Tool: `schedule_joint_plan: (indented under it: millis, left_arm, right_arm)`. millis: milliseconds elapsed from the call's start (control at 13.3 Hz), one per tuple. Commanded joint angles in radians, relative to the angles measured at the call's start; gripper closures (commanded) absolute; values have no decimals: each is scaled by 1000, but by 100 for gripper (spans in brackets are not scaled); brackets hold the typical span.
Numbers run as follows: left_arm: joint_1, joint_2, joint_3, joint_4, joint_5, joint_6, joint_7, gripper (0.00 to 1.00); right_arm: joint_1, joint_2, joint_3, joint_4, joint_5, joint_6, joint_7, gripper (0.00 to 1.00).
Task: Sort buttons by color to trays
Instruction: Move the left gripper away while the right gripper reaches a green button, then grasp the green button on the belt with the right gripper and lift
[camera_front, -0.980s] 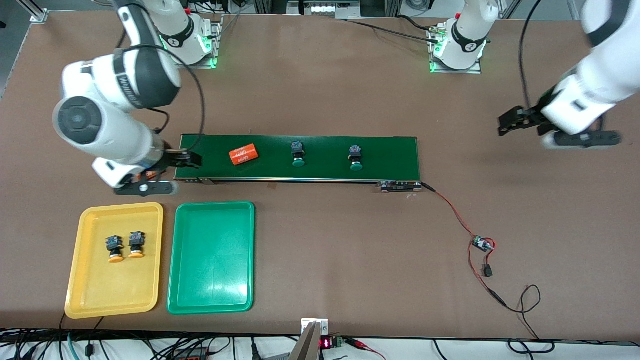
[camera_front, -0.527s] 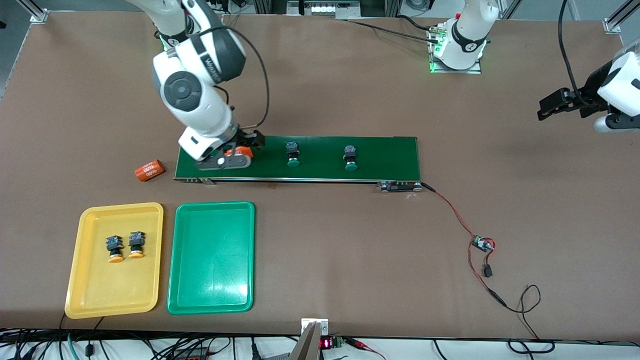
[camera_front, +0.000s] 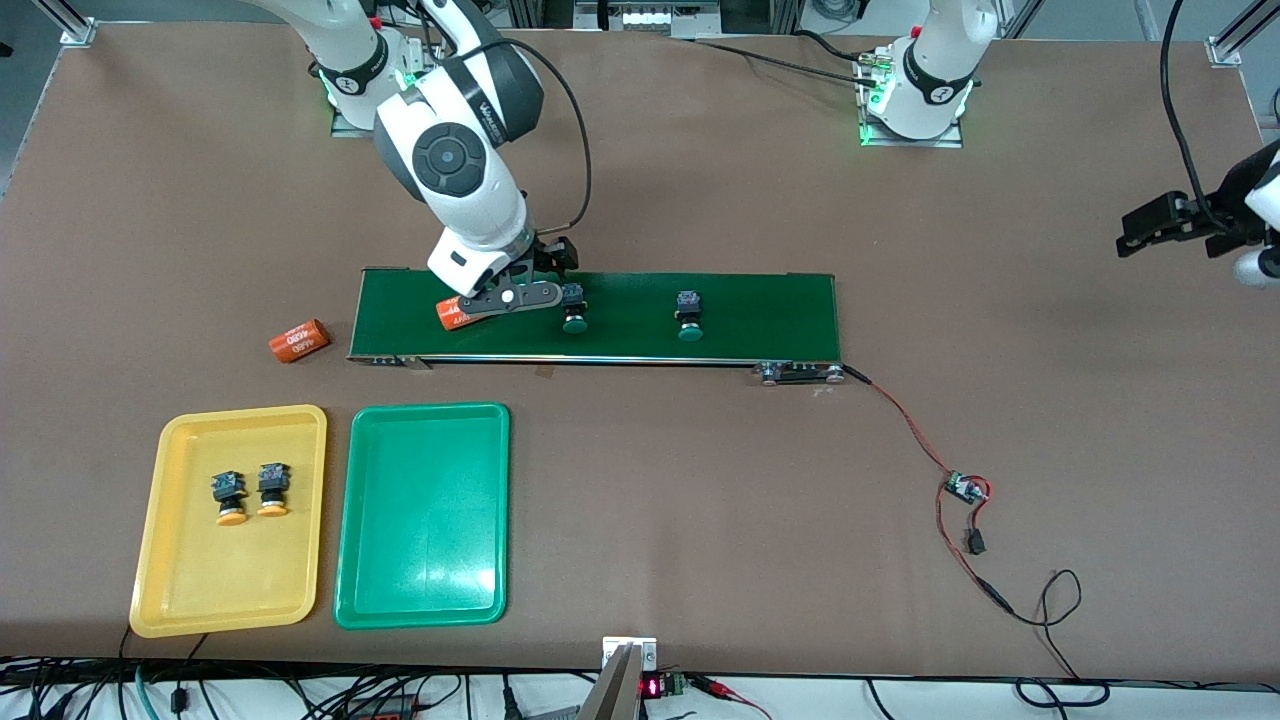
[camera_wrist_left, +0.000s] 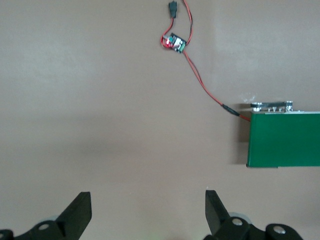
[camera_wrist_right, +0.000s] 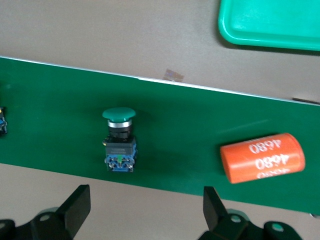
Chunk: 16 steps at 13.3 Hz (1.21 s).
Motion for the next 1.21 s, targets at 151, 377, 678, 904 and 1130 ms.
schedule_joint_plan:
  millis: [151,377,678,904,1130]
  left_arm:
    - [-5,26,-12,50,24,-6,9,0]
    - [-45,20,0,40,22,-8,12,0]
    - [-51,20,-3,18,7,18,12,0]
    - [-35,5,-43,-29,9,40,10,0]
    - [4,-63,-97,-126,10,117,9,0]
  right_arm:
    - [36,56,-1,-7,-26,76,-13,0]
    - [35,96,-1,-7,-26,114,-13,0]
    - [-1,125,-2,-9,-26,122,-14,0]
    - [-5,146,-2,-13,-26,130,-5,0]
    - [-11,148,-2,-38,-24,131,0,0]
